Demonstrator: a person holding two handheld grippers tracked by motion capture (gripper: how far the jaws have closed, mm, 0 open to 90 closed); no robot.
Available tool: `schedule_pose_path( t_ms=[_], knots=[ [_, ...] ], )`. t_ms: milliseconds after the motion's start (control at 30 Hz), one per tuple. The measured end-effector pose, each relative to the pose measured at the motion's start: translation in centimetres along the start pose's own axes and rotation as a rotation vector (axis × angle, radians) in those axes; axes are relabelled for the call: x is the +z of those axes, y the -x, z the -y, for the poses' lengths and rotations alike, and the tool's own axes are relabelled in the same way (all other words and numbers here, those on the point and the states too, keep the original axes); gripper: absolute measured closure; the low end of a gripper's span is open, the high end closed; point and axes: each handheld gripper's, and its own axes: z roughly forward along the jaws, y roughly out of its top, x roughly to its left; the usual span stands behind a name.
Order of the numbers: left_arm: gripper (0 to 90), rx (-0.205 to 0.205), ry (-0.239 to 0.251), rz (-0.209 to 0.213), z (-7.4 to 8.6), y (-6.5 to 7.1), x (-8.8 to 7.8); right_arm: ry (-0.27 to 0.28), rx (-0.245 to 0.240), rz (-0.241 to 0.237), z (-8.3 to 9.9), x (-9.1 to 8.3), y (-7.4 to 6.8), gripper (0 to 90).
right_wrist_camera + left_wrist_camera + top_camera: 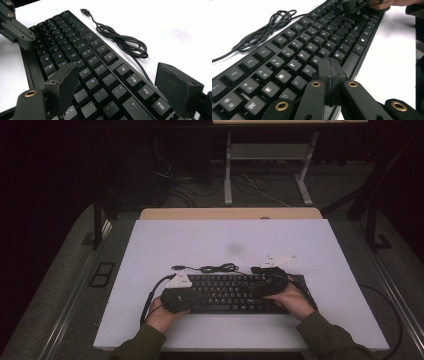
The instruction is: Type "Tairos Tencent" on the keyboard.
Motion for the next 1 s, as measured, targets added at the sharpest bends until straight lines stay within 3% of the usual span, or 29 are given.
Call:
schedule_pose_path(
  t_ms=[1000],
  knots=[
    [89.0, 0.044, -0.076, 0.053, 0.1, 0.8, 1.6, 0.014, 0.006, 0.001, 0.0, -0.4, -0.1, 18.5]
  ],
)
